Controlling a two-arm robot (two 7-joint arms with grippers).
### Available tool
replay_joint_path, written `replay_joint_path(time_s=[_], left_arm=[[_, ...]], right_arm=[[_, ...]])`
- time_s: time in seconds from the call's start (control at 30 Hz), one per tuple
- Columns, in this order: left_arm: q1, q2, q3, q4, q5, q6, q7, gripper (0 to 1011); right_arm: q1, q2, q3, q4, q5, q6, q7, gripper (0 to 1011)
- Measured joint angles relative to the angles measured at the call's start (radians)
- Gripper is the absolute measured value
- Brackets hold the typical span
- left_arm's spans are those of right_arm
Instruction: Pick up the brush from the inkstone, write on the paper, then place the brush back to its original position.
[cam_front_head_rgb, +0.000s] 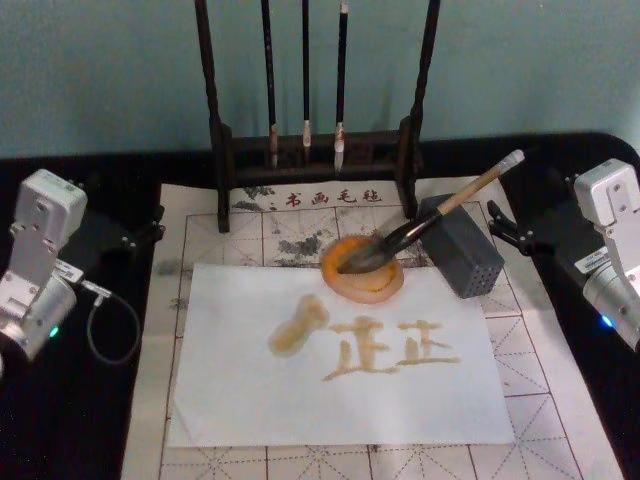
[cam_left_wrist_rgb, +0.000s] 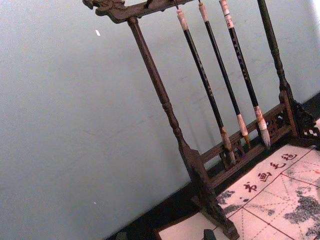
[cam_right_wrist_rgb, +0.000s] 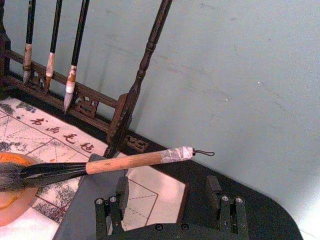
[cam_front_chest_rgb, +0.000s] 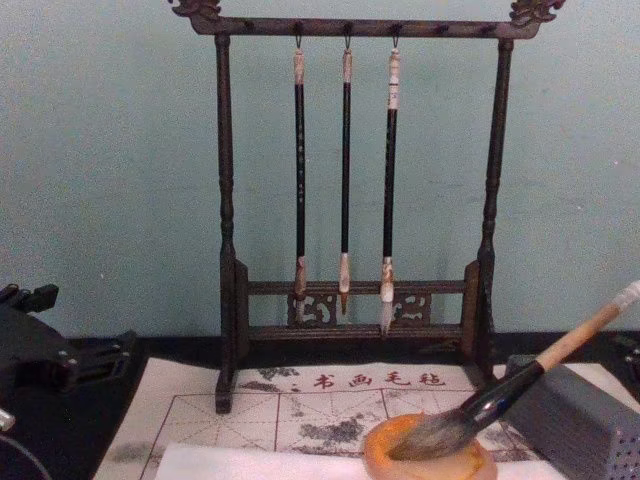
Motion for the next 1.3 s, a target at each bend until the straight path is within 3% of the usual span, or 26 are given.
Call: replay_joint_path(time_s=[1.3], left_arm=[[0.000, 0.000, 0.000, 0.000, 0.000, 0.000, 0.000, 1001]], right_arm=[[0.000, 0.000, 0.000, 0.000, 0.000, 0.000, 0.000, 1000]])
